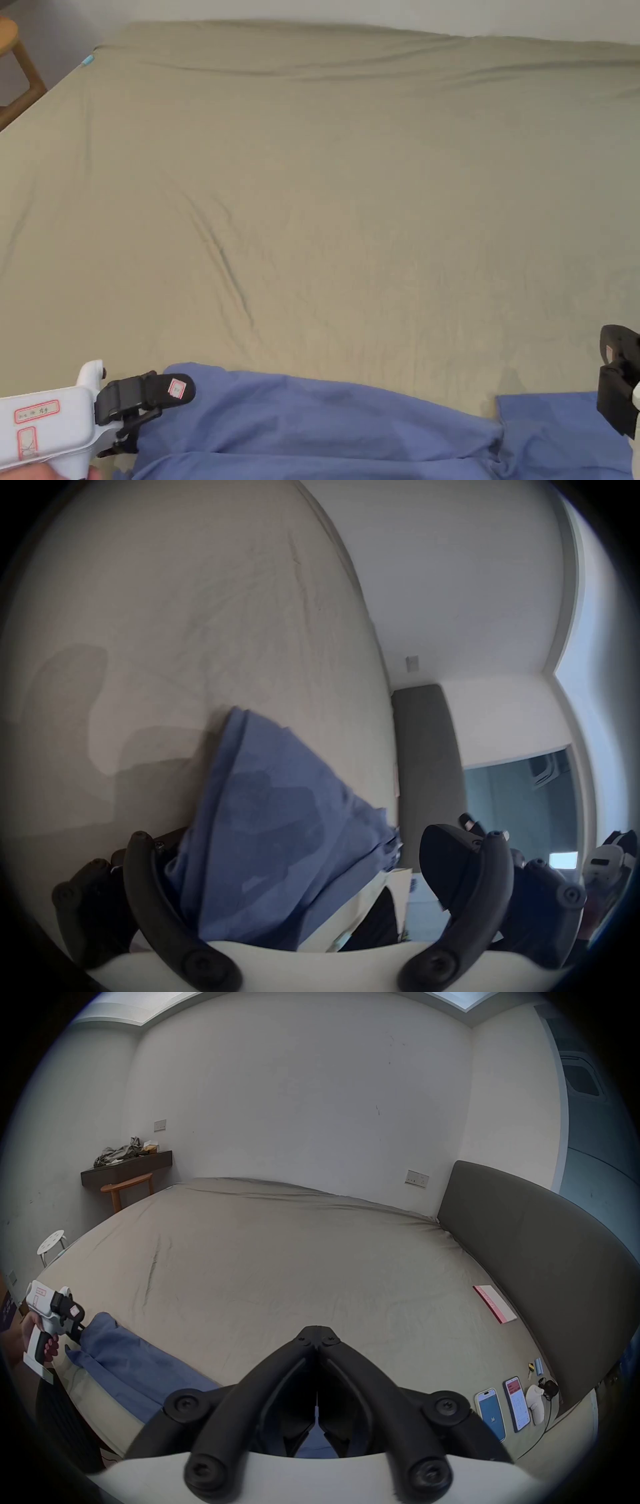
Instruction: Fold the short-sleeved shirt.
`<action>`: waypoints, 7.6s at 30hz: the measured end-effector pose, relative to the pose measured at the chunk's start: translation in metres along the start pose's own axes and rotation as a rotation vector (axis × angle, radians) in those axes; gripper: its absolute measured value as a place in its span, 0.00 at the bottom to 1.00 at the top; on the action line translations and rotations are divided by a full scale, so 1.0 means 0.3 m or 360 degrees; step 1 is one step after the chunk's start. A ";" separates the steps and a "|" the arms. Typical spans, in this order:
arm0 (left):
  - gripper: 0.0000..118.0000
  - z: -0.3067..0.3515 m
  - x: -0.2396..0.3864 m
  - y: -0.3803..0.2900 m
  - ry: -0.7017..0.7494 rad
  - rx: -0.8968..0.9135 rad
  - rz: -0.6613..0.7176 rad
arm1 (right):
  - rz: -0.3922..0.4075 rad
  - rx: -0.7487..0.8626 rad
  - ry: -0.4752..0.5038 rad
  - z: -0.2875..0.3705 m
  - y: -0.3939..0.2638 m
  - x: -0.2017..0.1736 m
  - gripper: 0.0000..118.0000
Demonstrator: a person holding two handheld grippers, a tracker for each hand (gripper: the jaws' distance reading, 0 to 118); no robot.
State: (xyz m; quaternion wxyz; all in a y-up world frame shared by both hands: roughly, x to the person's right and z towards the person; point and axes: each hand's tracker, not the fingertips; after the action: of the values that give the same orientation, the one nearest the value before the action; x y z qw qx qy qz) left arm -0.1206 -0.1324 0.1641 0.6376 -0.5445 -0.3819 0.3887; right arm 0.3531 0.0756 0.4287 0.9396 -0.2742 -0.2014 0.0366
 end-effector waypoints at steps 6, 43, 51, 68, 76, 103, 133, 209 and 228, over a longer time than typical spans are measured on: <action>0.13 -0.124 -0.020 -0.041 0.0423 -0.0196 -0.0069 | 0.0014 0.0011 0.0018 0.007 0.014 -0.020 0.02; 0.13 0.122 0.397 -0.016 0.0904 0.0102 -0.0554 | -0.0031 0.0068 0.0024 0.088 0.036 0.000 0.02; 0.13 -0.153 0.557 -0.081 0.0702 -0.0150 -0.0566 | -0.0043 0.0099 0.0031 0.132 0.017 0.046 0.02; 0.63 -0.600 0.486 -0.206 0.0757 -0.0209 -0.0134 | -0.0202 0.0090 -0.0081 0.154 -0.045 0.239 0.02; 0.84 -0.456 0.619 -0.158 0.0314 -0.0148 -0.0156 | -0.0204 0.0101 -0.0072 0.157 -0.033 0.230 0.02; 0.00 -0.759 0.575 -0.644 0.1228 0.0039 -0.1856 | -0.0095 0.0088 -0.0024 0.192 -0.024 0.138 0.02; 0.98 -0.104 0.179 -0.095 0.0277 0.0043 -0.0324 | -0.0065 0.0076 0.0024 0.157 -0.003 0.103 0.02; 0.68 -0.542 0.769 -0.293 0.0632 0.0025 -0.0798 | -0.0085 0.0079 0.0066 0.154 -0.004 0.121 0.02; 0.00 -0.792 0.600 -0.676 0.1176 -0.0028 -0.1880 | -0.0037 0.0059 0.0037 0.193 -0.032 0.113 0.02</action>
State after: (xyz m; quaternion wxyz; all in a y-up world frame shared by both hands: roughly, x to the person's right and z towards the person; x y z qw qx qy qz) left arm 0.1849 -0.0838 0.3493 0.8261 -0.3472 -0.3752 -0.2371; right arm 0.3608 0.1026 0.4906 0.9472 -0.2546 -0.1930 0.0261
